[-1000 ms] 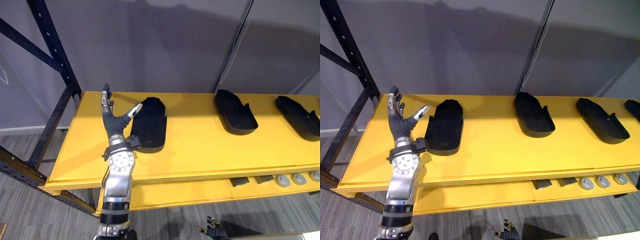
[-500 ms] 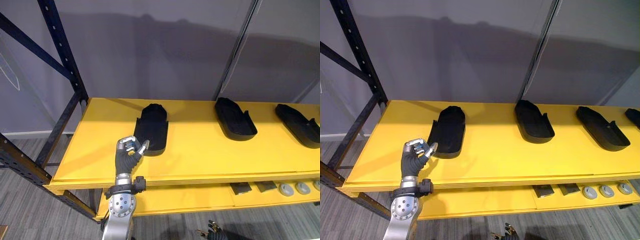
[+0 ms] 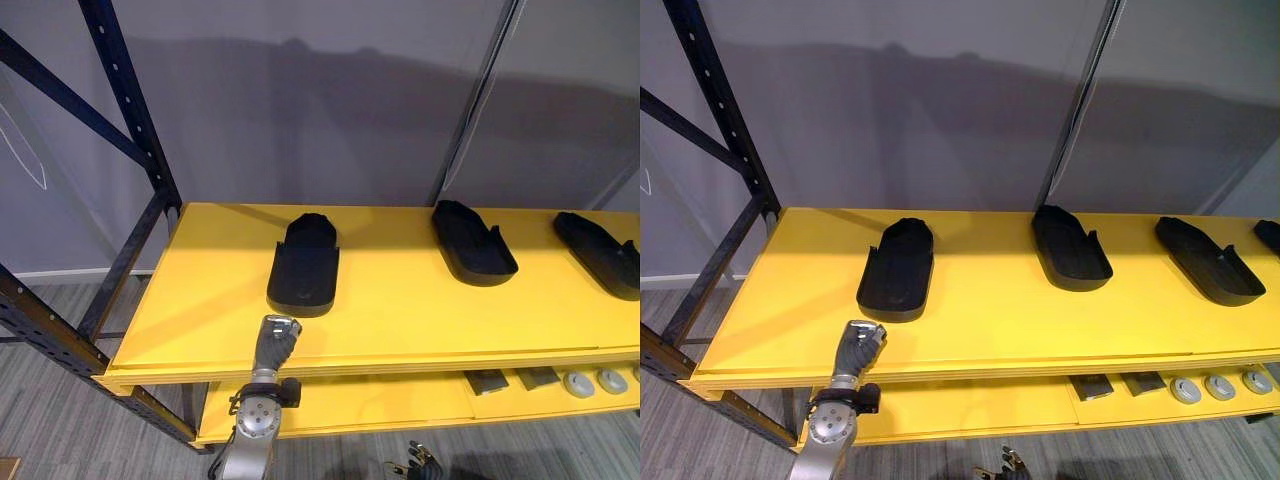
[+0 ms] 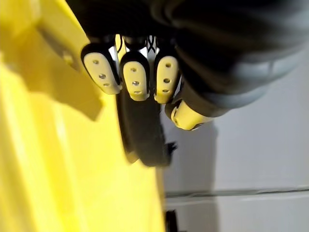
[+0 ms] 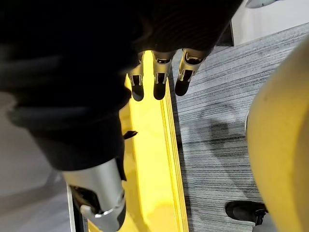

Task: Walk over and take plastic housings, then place them on the shelf

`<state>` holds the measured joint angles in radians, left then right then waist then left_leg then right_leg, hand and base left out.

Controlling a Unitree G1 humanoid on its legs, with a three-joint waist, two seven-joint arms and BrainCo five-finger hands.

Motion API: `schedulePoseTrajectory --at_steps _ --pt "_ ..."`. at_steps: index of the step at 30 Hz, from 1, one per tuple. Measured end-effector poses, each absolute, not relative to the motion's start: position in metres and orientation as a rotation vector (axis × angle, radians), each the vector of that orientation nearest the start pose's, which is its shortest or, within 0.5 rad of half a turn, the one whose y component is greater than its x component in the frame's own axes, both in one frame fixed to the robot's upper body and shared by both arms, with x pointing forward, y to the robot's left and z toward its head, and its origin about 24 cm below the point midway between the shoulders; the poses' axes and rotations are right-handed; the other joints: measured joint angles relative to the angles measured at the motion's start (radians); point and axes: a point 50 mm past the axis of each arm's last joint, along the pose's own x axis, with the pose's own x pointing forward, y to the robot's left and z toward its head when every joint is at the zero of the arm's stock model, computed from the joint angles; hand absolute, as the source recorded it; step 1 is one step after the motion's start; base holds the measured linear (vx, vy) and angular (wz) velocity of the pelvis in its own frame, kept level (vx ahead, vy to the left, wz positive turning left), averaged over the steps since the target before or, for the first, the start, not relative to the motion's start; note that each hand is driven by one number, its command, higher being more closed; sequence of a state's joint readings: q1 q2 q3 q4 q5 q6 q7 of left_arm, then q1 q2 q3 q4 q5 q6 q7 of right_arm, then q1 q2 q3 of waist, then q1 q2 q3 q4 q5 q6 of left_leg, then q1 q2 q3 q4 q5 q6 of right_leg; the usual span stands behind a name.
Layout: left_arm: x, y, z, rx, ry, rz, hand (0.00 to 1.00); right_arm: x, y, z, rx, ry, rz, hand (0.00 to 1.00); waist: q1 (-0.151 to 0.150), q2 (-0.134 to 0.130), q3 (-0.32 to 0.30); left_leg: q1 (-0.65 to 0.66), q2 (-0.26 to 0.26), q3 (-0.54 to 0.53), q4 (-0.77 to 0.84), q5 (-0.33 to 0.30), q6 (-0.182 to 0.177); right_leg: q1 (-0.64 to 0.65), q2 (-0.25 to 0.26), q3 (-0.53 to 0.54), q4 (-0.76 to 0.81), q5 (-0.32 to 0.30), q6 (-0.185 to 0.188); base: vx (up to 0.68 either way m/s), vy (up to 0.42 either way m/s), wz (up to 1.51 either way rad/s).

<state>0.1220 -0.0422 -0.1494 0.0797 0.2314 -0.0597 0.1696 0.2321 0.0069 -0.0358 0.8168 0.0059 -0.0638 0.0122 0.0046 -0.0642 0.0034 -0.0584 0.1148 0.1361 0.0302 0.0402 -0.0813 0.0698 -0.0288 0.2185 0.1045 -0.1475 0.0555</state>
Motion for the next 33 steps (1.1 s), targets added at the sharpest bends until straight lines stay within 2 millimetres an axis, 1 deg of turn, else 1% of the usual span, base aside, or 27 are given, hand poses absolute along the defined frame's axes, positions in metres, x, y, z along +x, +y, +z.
schedulePoseTrajectory --at_steps 1,3,5,8,12,17,22,33 --pt "0.226 0.117 0.003 0.193 0.103 0.022 1.0 0.09 -0.161 -0.151 0.05 0.974 -0.087 0.0 -0.002 -0.001 -0.001 0.009 -0.001 0.001 -0.02 0.016 0.002 -0.002 0.001 0.003 0.0 0.0 0.0 0.0 0.0 0.0" --pt "0.232 0.116 0.002 0.211 0.106 0.008 1.0 0.092 -0.162 -0.151 0.041 0.975 -0.084 0.0 -0.016 0.011 -0.004 0.042 -0.007 0.006 -0.091 0.053 0.004 -0.004 0.002 0.009 -0.003 0.0 0.0 0.0 -0.003 -0.03" --pt "0.237 0.115 0.001 0.224 0.109 -0.003 1.0 0.093 -0.163 -0.152 0.034 0.981 -0.081 0.0 -0.024 0.015 -0.007 0.058 -0.01 0.015 -0.117 0.066 0.005 -0.005 0.001 0.016 -0.008 0.0 0.0 -0.01 0.008 -0.09" --pt "0.245 0.114 0.001 0.238 0.104 -0.014 1.0 0.094 -0.163 -0.153 0.033 0.987 -0.079 0.0 -0.029 0.016 -0.008 0.06 -0.013 0.027 -0.117 0.066 0.005 -0.009 0.0 0.021 -0.011 0.0 0.0 -0.02 0.011 -0.1" --pt "0.255 0.115 0.001 0.263 0.102 -0.013 1.0 0.097 -0.163 -0.154 0.031 0.993 -0.075 0.0 -0.048 0.016 -0.007 0.06 -0.016 0.027 -0.121 0.065 0.005 -0.008 0.001 0.021 -0.019 0.001 -0.001 -0.01 0.001 0.0" --pt "0.265 0.116 0.002 0.283 0.104 -0.013 1.0 0.099 -0.165 -0.155 0.018 1.002 -0.07 0.0 -0.056 0.015 -0.006 0.06 -0.015 0.028 -0.121 0.065 0.005 -0.008 0.002 0.022 -0.024 0.003 -0.005 -0.03 0.006 -0.01" --pt "0.275 0.118 0.004 0.307 0.099 -0.007 1.0 0.103 -0.164 -0.155 0.017 0.999 -0.064 0.0 -0.075 0.013 -0.001 0.061 -0.016 0.029 -0.121 0.065 0.005 -0.008 0.003 0.025 -0.025 0.004 -0.006 -0.04 0.013 -0.01" --pt "0.282 0.123 0.01 0.326 0.075 0.006 1.0 0.108 -0.164 -0.154 0.015 0.991 -0.057 0.0 -0.089 0.007 0.017 0.073 -0.015 0.046 -0.121 0.057 0.001 -0.005 0.003 0.043 -0.029 0.005 -0.008 -0.02 0.015 -0.05"
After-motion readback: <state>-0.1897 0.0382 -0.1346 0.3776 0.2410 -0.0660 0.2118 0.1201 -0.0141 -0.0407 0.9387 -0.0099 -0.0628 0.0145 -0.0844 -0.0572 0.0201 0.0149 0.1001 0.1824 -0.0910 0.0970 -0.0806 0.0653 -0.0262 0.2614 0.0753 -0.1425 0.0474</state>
